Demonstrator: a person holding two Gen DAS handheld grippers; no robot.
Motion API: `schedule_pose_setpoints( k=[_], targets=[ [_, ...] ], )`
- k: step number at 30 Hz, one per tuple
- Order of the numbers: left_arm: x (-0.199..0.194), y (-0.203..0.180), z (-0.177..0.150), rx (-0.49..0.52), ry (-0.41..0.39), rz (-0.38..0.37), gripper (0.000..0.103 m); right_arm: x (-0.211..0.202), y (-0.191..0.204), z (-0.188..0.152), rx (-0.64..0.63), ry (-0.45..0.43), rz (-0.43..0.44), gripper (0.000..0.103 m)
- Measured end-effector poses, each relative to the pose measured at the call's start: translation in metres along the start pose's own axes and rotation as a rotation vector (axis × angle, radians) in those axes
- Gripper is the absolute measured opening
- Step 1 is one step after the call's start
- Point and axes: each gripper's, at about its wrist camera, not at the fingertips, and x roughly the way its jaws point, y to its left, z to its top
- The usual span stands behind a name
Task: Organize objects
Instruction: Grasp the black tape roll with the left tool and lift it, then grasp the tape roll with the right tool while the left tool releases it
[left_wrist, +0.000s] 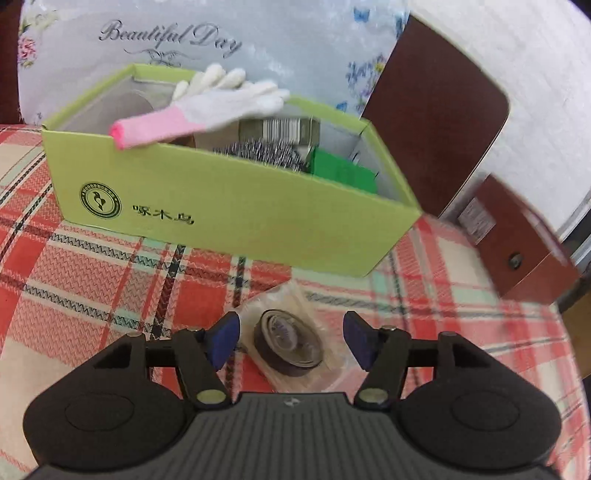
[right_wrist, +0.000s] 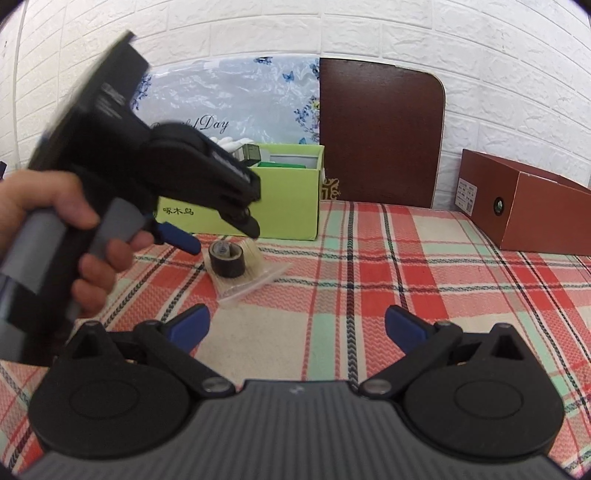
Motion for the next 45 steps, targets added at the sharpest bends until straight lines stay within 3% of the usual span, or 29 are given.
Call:
schedule_pose_setpoints(
  k=[1, 2, 5, 11, 15, 18, 21, 25, 28, 31, 33, 34, 36, 37, 39, 42, 43, 44, 45],
  targets=[
    [0.004, 0.003, -0.002, 0.024, 0.027, -0.008, 0.044, -0.001, -0.001, 0.000, -0.004, -0.001, 0.000, 0.103],
    [0.004, 0.007, -0.004, 0.040, 0.039, -0.028, 0.037, -0.001, -0.002, 0.001, -0.010, -0.004, 0.000, 0.103],
    [-0.010, 0.022, -0.010, 0.098, 0.050, -0.074, 0.033, 0.001, -0.003, 0.004, -0.031, -0.009, 0.022, 0.103],
    [-0.047, 0.048, -0.024, 0.233, 0.038, -0.058, 0.033, 0.031, 0.015, 0.018, -0.169, 0.001, 0.122, 0.102],
    [-0.068, 0.069, -0.032, 0.238, 0.038, -0.074, 0.033, 0.059, 0.029, 0.028, -0.197, 0.058, 0.300, 0.100],
    [-0.079, 0.087, -0.035, 0.198, 0.025, -0.081, 0.033, 0.068, 0.046, 0.033, -0.195, 0.094, 0.426, 0.100],
    [-0.085, 0.100, -0.035, 0.156, 0.013, -0.082, 0.033, 0.069, 0.072, 0.033, -0.261, 0.111, 0.484, 0.100],
    [-0.088, 0.100, -0.032, 0.093, 0.000, -0.112, 0.035, 0.071, 0.107, 0.025, -0.384, 0.117, 0.445, 0.095],
    [-0.084, 0.081, -0.030, 0.145, -0.021, -0.133, 0.061, 0.079, 0.113, 0.022, -0.378, 0.163, 0.438, 0.094],
    [-0.069, 0.065, -0.030, 0.226, -0.010, -0.095, 0.061, 0.079, 0.108, 0.019, -0.333, 0.171, 0.430, 0.091],
    [-0.058, 0.062, -0.031, 0.232, 0.019, -0.112, 0.061, 0.077, 0.106, 0.018, -0.312, 0.176, 0.418, 0.087],
    [-0.053, 0.060, -0.032, 0.242, 0.029, -0.120, 0.058, 0.075, 0.106, 0.018, -0.307, 0.178, 0.411, 0.083],
    [-0.049, 0.060, -0.034, 0.262, 0.041, -0.123, 0.044, 0.073, 0.107, 0.017, -0.296, 0.184, 0.400, 0.078],
    [-0.050, 0.061, -0.034, 0.268, 0.041, -0.129, 0.043, 0.072, 0.106, 0.017, -0.285, 0.183, 0.396, 0.073],
    [-0.052, 0.063, -0.034, 0.264, 0.052, -0.144, 0.028, 0.070, 0.106, 0.016, -0.273, 0.177, 0.381, 0.064],
    [-0.059, 0.065, -0.035, 0.257, 0.043, -0.154, 0.027, 0.068, 0.107, 0.017, -0.271, 0.175, 0.378, 0.060],
    [-0.062, 0.064, -0.034, 0.258, 0.042, -0.161, 0.019, 0.067, 0.109, 0.017, -0.280, 0.173, 0.373, 0.058],
    [-0.064, 0.064, -0.034, 0.256, 0.052, -0.174, 0.000, 0.067, 0.111, 0.017, -0.287, 0.173, 0.371, 0.057],
    [-0.067, 0.065, -0.033, 0.247, 0.062, -0.183, 0.000, 0.066, 0.112, 0.018, -0.285, 0.170, 0.367, 0.048]
  ],
)
